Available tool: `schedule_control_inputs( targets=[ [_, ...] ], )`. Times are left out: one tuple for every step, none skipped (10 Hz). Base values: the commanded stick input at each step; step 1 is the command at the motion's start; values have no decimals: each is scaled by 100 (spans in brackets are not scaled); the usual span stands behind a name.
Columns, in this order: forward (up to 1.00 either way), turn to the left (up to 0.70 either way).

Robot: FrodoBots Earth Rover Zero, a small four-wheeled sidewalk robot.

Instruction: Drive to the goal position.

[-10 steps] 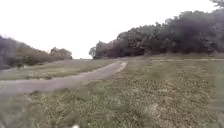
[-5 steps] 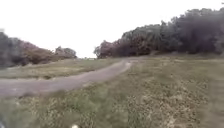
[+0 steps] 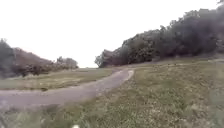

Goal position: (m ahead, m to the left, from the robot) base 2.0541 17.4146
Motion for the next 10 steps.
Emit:
schedule_control_inputs(
  targets=[
    [85,26],
    [85,27],
    [85,27],
    [85,27],
    [85,27],
    [85,27],
    [85,22],
    [85,13],
    [85,1],
    [85,1]
  ],
)
